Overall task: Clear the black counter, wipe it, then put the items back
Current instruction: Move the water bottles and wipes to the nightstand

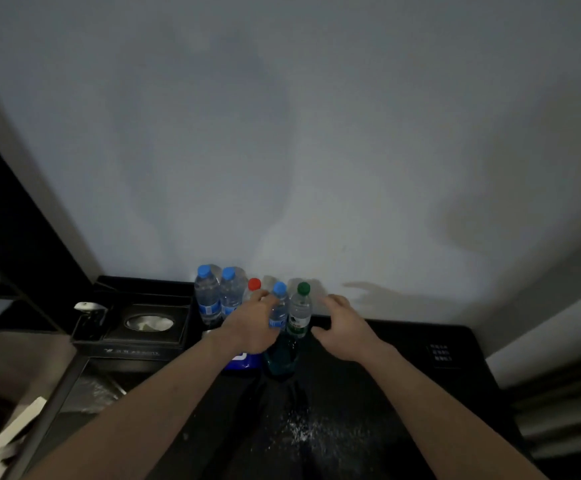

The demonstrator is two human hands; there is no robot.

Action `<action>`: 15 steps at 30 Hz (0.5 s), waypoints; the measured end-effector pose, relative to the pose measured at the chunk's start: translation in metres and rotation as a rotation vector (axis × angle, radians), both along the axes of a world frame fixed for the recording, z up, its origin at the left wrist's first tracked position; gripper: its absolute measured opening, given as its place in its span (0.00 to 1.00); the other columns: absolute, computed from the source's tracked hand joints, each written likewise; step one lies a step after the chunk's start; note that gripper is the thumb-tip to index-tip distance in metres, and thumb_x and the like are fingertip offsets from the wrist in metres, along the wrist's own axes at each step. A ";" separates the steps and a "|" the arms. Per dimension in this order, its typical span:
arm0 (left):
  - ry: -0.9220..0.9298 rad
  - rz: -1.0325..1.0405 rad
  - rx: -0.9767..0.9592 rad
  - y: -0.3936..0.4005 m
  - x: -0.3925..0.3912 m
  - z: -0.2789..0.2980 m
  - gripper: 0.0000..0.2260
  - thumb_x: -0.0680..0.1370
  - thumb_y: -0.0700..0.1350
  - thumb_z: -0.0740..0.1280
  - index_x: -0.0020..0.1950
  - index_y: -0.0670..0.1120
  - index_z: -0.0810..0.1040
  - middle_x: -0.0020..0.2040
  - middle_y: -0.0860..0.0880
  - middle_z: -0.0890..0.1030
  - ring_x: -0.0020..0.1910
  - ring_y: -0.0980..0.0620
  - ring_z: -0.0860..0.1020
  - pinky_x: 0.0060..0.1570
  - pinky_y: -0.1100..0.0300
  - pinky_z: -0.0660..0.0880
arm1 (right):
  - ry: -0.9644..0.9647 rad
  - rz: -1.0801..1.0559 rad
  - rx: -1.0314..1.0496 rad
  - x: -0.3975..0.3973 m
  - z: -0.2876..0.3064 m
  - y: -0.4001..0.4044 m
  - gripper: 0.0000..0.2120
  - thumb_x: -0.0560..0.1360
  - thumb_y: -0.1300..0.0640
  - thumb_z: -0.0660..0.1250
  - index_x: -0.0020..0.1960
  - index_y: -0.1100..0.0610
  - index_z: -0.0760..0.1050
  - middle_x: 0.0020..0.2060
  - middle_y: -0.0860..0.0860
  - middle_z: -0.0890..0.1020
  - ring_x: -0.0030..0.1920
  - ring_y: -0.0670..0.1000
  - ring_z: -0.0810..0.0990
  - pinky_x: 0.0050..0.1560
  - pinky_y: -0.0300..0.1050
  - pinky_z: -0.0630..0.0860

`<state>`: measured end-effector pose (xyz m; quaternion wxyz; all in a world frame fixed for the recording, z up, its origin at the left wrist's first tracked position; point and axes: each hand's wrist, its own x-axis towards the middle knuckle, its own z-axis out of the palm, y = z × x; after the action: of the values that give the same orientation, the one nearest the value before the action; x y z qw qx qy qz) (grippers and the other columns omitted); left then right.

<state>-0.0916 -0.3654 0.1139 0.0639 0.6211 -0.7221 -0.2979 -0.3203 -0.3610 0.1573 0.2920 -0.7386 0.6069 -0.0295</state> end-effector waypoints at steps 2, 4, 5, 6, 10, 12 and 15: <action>-0.003 0.038 0.003 -0.020 -0.013 -0.005 0.29 0.77 0.46 0.70 0.77 0.49 0.66 0.76 0.47 0.62 0.73 0.43 0.70 0.70 0.50 0.71 | -0.007 0.018 0.008 0.004 -0.011 -0.022 0.32 0.80 0.49 0.67 0.81 0.53 0.61 0.74 0.54 0.66 0.72 0.57 0.71 0.74 0.49 0.68; -0.015 0.080 0.004 -0.039 -0.025 -0.013 0.30 0.78 0.47 0.70 0.79 0.47 0.64 0.78 0.47 0.60 0.73 0.43 0.69 0.70 0.52 0.70 | 0.004 0.057 0.019 0.008 -0.026 -0.043 0.35 0.79 0.50 0.67 0.82 0.54 0.58 0.75 0.53 0.65 0.73 0.57 0.70 0.74 0.51 0.68; -0.027 0.098 0.001 -0.047 -0.030 -0.016 0.31 0.78 0.48 0.70 0.79 0.46 0.63 0.79 0.47 0.59 0.73 0.43 0.69 0.70 0.53 0.70 | 0.012 0.077 0.020 0.010 -0.032 -0.052 0.36 0.79 0.50 0.67 0.82 0.54 0.57 0.76 0.53 0.64 0.74 0.57 0.69 0.74 0.52 0.68; -0.041 0.113 -0.005 -0.053 -0.033 -0.020 0.31 0.78 0.48 0.70 0.80 0.46 0.63 0.79 0.47 0.60 0.73 0.44 0.69 0.70 0.52 0.70 | 0.015 0.092 0.014 0.012 -0.040 -0.062 0.37 0.78 0.50 0.67 0.82 0.54 0.56 0.77 0.54 0.63 0.74 0.58 0.69 0.75 0.53 0.68; -0.081 0.177 0.004 -0.072 -0.043 -0.030 0.29 0.76 0.47 0.67 0.78 0.48 0.67 0.77 0.47 0.65 0.70 0.44 0.73 0.67 0.46 0.74 | 0.035 0.154 0.034 0.016 -0.063 -0.093 0.37 0.79 0.50 0.67 0.83 0.55 0.55 0.80 0.54 0.60 0.78 0.59 0.64 0.77 0.54 0.64; -0.060 0.229 0.008 -0.077 -0.046 -0.035 0.29 0.73 0.49 0.64 0.76 0.49 0.70 0.75 0.48 0.69 0.67 0.45 0.76 0.63 0.46 0.77 | 0.040 0.184 0.042 0.014 -0.073 -0.104 0.36 0.80 0.50 0.66 0.83 0.55 0.56 0.79 0.54 0.62 0.77 0.58 0.65 0.77 0.54 0.65; -0.015 0.301 -0.024 -0.085 -0.050 -0.048 0.22 0.75 0.49 0.63 0.70 0.51 0.76 0.70 0.49 0.72 0.62 0.46 0.78 0.61 0.47 0.78 | -0.021 0.128 0.010 0.010 -0.086 -0.114 0.27 0.78 0.53 0.69 0.75 0.54 0.67 0.69 0.54 0.74 0.67 0.57 0.75 0.65 0.51 0.74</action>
<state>-0.1411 -0.4502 0.0664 0.1100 0.7237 -0.6246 -0.2719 -0.3106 -0.4751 0.0709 0.3031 -0.7743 0.5553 -0.0155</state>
